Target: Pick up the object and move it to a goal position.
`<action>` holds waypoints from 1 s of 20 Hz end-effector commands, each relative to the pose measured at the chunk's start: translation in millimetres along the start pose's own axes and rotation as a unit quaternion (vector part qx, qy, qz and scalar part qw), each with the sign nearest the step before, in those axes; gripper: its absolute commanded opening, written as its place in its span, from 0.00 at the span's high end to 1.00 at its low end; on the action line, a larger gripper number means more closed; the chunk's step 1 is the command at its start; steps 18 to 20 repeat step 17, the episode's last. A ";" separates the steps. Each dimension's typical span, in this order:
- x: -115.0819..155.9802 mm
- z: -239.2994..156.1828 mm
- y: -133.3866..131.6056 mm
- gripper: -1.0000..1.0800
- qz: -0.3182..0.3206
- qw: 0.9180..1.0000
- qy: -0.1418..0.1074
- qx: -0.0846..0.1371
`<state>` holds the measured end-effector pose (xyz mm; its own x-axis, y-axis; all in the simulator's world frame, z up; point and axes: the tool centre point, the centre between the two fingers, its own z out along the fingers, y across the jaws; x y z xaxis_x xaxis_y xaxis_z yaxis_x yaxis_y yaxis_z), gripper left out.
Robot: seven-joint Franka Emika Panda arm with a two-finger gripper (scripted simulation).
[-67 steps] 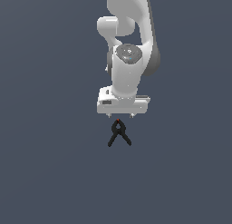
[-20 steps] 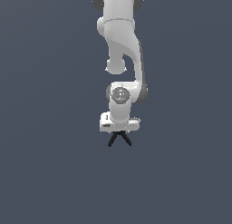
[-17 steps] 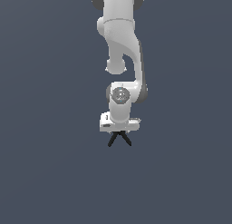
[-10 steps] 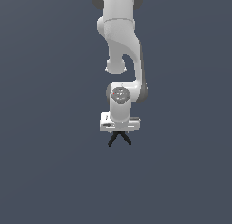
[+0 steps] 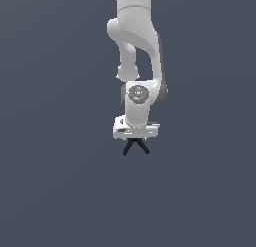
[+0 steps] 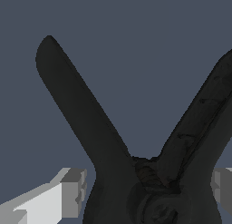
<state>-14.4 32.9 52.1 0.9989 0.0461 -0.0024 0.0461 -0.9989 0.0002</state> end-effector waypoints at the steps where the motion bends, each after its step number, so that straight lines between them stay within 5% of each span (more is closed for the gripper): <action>1: -5.3 -14.6 -7.4 1.00 0.000 1.000 0.001 0.000; 20: -17.4 -45.5 -24.0 1.00 0.000 1.000 0.001 0.000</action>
